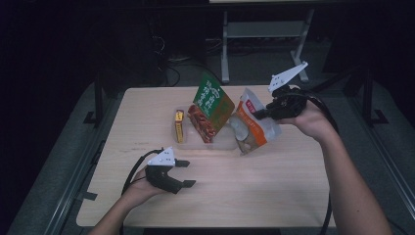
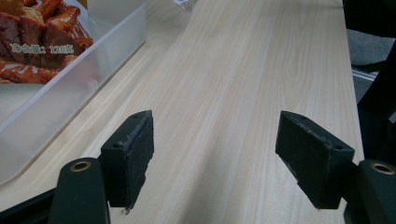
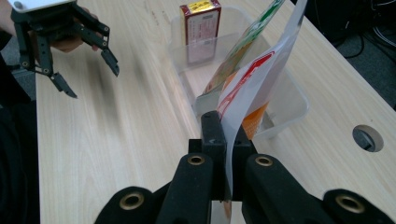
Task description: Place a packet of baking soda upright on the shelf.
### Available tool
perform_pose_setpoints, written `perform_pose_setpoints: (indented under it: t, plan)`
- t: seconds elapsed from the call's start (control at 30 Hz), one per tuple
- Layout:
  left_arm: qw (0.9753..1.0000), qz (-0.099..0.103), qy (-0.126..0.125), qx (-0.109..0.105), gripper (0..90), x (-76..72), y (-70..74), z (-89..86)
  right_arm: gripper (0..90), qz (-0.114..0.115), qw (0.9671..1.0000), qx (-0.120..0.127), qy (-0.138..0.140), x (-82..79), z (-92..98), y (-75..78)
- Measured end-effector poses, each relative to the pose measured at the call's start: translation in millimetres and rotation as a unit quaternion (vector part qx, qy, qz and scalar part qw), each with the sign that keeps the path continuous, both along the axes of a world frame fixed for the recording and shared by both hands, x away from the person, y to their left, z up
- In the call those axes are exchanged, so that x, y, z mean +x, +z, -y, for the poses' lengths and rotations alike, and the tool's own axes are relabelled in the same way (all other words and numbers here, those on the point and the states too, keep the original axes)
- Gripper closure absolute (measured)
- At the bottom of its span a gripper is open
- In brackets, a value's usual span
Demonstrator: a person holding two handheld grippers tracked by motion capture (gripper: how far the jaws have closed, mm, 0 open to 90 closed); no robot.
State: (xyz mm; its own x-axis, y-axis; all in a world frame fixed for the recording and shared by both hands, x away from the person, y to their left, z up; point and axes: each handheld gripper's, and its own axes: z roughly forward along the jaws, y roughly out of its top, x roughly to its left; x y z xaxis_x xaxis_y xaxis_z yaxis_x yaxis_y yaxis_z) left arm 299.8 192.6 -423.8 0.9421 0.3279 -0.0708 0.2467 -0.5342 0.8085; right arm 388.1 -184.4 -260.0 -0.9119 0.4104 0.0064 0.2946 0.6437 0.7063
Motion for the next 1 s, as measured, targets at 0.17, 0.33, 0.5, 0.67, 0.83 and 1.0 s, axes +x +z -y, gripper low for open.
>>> perform_pose_setpoints:
  t: [0.17, 0.33, 0.5, 0.67, 0.83, 1.0]
  plan:
    - [1.0, 0.0, -0.001, 0.001, 27.6, 0.6, -0.4, 0.2, 90.0, 0.003, 1.0, -0.005, -0.003, 6.6, -3.1, 5.4]
    - [1.0, -0.005, -0.001, 0.001, 27.6, -0.4, -1.0, 1.9, 90.0, 0.006, 0.9999, -0.011, -0.005, 13.1, -9.9, 13.5]
    - [1.0, -0.006, -0.003, 0.004, 27.6, -0.1, -1.2, 2.0, 90.0, 0.009, 0.9998, -0.018, -0.007, 20.0, -18.4, 18.2]
    - [0.9999, -0.008, -0.002, 0.006, 27.6, 0.3, -1.6, 1.5, 90.0, 0.013, 0.9996, -0.024, -0.005, 26.0, -27.1, 19.6]
    - [0.9999, -0.008, -0.001, 0.009, 27.6, 1.0, -1.9, 1.5, 90.0, 0.016, 0.9995, -0.027, -0.008, 32.8, -31.7, 19.6]
    - [0.9998, -0.011, -0.001, 0.015, 27.6, 1.1, -2.4, 1.9, 90.0, 0.016, 0.9993, -0.031, -0.01, 38.6, -38.4, 20.2]
